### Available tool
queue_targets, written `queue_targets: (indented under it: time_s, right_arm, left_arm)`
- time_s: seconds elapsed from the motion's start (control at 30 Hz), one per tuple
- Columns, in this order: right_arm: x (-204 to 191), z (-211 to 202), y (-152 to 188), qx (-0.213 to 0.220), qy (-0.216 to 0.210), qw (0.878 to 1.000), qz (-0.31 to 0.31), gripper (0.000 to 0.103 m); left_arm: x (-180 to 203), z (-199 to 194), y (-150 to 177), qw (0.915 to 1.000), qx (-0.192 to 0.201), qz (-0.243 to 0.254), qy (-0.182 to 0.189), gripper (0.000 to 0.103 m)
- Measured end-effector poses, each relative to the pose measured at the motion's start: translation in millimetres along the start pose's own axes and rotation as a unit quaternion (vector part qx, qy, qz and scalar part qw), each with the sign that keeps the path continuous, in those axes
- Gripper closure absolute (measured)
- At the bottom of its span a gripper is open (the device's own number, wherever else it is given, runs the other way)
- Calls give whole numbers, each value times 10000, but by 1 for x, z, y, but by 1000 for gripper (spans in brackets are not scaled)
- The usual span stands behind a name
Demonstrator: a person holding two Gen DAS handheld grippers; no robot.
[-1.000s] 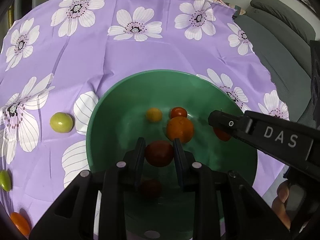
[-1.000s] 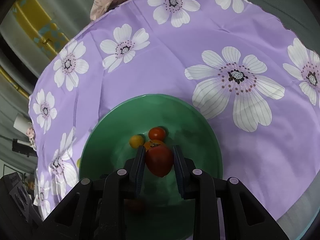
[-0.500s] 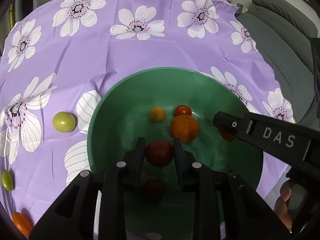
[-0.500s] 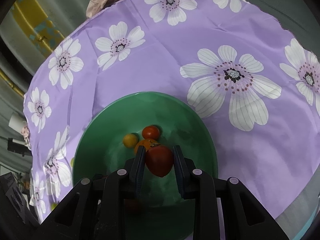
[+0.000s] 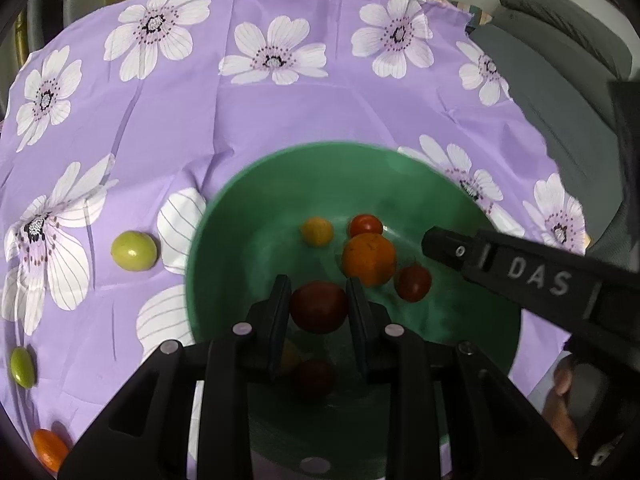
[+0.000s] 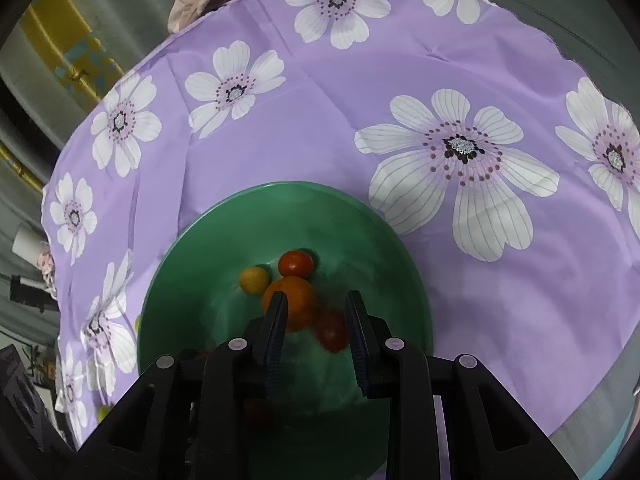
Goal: Organize fruits
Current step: 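Open the right gripper to drop the tomato into the green bowl, then move both grippers back over the green fruits on the cloth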
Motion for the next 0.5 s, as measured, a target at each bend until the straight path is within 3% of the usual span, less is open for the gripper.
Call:
queue_targets:
  time_s: [0.1, 0.17, 0.33, 0.5]
  right_arm:
    - [-1, -4, -2, 91, -39, 9999, 45, 64]
    - [-3, -7, -3, 164, -143, 9998, 45, 62]
    - [-17, -20, -3, 379, -497, 9980, -39, 54]
    - [-43, -36, 0, 536, -1028, 9929, -281, 50]
  left_arm:
    - [-3, -17, -4, 9998, 128, -75, 144, 71]
    - [-5, -29, -7, 9996, 241, -82, 147, 59]
    - [-27, -70, -9, 9981, 573, -137, -189, 51]
    - [-79, -114, -1, 9943, 799, -289, -652, 48]
Point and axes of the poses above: each gripper's, at about its wrist camera, not at the fingertips, and z roughly the way its jaws point, x to its right, y to its underside, the point moved 4 cm from there along z, roughly the way its jaws point, and after that the axes turned 12 degrees about y, right-handed, at the moved point
